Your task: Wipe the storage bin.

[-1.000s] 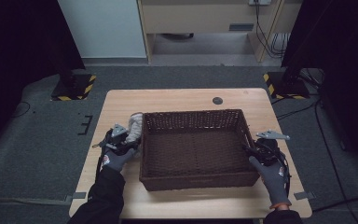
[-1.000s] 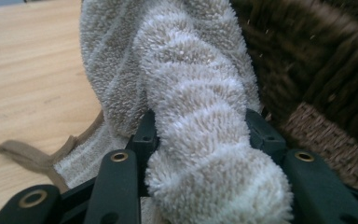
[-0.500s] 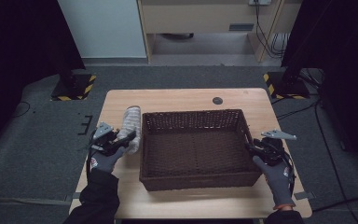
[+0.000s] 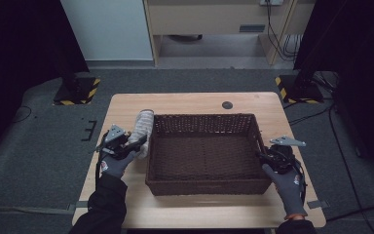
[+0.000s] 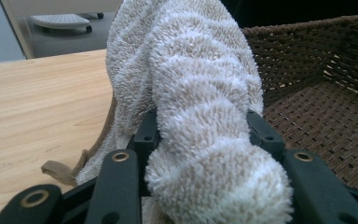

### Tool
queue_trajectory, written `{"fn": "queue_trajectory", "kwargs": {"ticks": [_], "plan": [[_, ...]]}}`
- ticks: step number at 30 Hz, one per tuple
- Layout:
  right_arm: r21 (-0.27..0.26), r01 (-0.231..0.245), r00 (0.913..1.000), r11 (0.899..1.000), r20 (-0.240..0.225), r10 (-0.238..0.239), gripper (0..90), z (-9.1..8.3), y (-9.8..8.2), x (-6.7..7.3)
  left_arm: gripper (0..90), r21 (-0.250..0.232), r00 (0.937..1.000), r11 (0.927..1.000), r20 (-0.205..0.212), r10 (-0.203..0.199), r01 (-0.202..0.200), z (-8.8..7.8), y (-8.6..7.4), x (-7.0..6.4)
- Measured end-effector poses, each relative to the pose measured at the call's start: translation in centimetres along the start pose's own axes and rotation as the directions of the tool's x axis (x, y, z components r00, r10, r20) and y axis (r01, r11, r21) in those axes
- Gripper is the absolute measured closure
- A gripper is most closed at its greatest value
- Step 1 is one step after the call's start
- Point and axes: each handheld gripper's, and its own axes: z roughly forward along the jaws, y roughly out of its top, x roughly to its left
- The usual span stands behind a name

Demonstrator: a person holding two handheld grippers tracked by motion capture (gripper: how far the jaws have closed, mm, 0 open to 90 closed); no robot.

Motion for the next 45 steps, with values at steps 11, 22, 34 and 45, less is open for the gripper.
{"fn": "queue_trajectory", "kwargs": {"ticks": [11, 22, 34, 45], "plan": [[0.001, -0.007, 1.0, 1.0, -0.005, 0.007, 59.7, -0.1, -0.2, 0.0, 54.8, 0.134, 0.9998, 0.9909, -0.012, 0.015, -0.013, 0.9, -3.0, -1.0], [0.001, -0.005, 1.0, 1.0, -0.004, 0.005, 58.1, 0.0, -0.3, 0.1, 54.4, 0.155, 0.9997, 0.9879, -0.023, 0.005, -0.002, 0.3, -3.4, -0.7], [0.0, -0.006, 1.0, 1.0, -0.004, 0.006, 57.9, -0.2, -0.4, 0.2, 54.7, 0.004, 0.9993, 1.0, 0.039, -0.002, 0.002, -3.3, -1.5, -2.2], [-0.007, -0.01, 0.9999, 1.0, 0.007, 0.01, 56.4, 0.0, -0.3, 0.6, 55.3, 0.026, 0.9991, 0.9996, 0.04, -0.014, 0.013, -2.3, -2.1, -1.2]]}}
